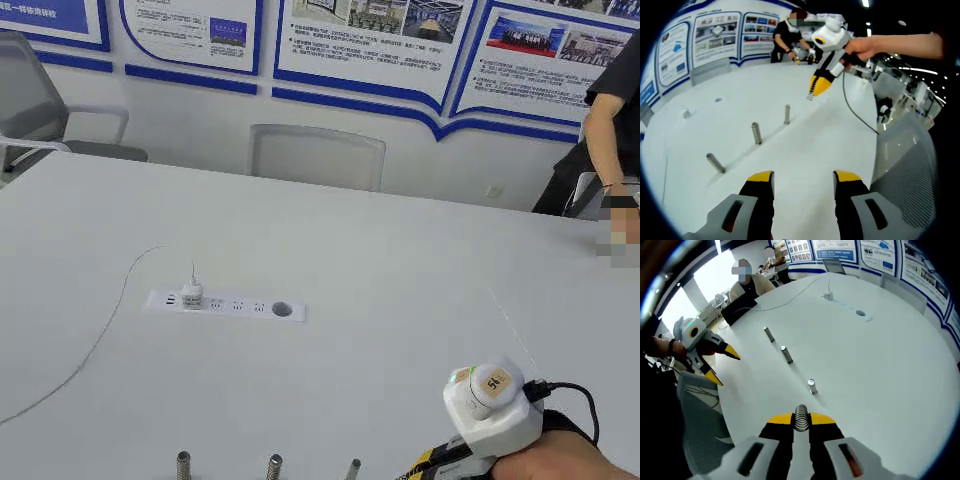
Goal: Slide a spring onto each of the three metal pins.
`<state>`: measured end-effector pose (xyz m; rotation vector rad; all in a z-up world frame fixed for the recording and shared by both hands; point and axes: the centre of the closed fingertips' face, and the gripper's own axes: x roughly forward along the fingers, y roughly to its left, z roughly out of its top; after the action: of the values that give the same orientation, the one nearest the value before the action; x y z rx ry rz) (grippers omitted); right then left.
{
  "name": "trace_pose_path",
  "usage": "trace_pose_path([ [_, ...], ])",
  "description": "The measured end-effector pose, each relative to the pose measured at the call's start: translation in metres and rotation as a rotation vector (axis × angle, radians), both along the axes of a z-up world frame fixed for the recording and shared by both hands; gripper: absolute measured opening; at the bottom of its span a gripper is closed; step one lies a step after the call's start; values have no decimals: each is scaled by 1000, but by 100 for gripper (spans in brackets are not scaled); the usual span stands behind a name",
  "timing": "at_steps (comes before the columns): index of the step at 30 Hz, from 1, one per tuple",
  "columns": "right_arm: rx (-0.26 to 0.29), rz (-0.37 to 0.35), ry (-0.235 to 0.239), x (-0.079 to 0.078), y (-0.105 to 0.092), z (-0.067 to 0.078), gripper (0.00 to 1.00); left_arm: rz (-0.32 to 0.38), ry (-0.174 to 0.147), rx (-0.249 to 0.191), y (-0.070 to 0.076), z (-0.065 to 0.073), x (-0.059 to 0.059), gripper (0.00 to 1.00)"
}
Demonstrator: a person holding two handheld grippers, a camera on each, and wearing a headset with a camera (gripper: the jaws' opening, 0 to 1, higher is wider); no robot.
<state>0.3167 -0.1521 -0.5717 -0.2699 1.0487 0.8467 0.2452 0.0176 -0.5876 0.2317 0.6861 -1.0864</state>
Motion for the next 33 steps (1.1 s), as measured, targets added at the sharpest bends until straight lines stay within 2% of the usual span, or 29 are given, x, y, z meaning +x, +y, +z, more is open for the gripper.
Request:
trace_pose_path([
  [16, -31, 49, 2, 27, 15, -5, 12, 73, -1, -28, 12, 9, 12, 58],
  [21, -54, 80, 11, 31, 18, -9, 12, 96, -7, -29, 18, 12, 17, 61],
  [26, -66, 98, 21, 32, 20, -15, 12, 133, -6, -54, 25, 17, 23, 63],
  [33, -75, 109, 31, 36, 22, -21, 12, 152, 2, -47, 32, 14, 21, 63],
])
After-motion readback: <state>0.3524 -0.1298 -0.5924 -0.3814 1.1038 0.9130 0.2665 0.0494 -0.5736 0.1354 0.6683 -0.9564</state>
